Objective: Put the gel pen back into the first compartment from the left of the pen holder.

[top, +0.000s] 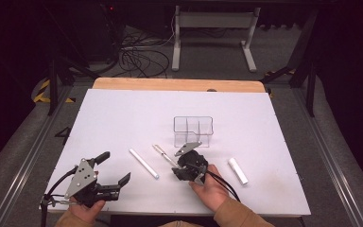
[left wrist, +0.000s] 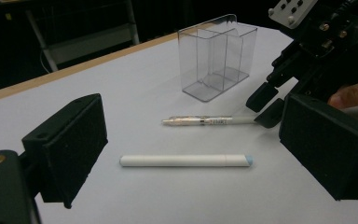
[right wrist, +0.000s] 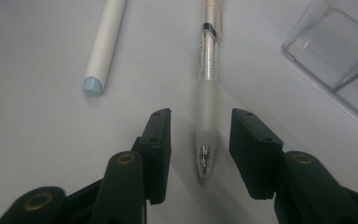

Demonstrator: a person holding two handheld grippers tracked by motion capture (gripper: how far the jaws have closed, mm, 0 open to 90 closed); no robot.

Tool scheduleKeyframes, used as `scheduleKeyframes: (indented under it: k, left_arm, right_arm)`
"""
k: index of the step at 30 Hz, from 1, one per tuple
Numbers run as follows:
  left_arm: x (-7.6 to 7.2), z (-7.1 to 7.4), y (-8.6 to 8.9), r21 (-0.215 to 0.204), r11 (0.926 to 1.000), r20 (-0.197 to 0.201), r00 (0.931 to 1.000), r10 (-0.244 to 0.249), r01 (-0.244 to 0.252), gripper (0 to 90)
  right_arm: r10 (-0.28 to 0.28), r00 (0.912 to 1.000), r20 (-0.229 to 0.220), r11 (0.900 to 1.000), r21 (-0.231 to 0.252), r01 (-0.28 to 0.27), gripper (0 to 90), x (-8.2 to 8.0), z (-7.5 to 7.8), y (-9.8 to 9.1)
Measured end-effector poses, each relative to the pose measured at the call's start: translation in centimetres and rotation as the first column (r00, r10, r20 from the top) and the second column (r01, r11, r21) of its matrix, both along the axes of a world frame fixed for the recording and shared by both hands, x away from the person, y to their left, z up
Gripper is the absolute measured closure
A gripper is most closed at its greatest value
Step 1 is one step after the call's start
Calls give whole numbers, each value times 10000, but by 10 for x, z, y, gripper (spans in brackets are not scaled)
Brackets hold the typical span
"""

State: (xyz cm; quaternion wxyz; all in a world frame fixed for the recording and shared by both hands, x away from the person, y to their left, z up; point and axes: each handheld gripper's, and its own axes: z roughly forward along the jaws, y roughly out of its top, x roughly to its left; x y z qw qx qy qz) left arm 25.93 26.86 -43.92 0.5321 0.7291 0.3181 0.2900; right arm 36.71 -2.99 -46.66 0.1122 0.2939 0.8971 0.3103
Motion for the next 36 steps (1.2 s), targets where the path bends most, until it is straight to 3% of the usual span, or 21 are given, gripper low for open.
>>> scheduleKeyframes:
  k: [14,36]
  left_arm:
    - [0,0,0,-39,10000,11,10000,11,-11,82]
    - [-1,0,1,-59,10000,23,10000,34,-34,82]
  right_arm:
    - [-386,9992,48,9992,-135,386,792,0,-3,1]
    - [-537,9983,211,9985,86,536,810,-3,-2,-2]
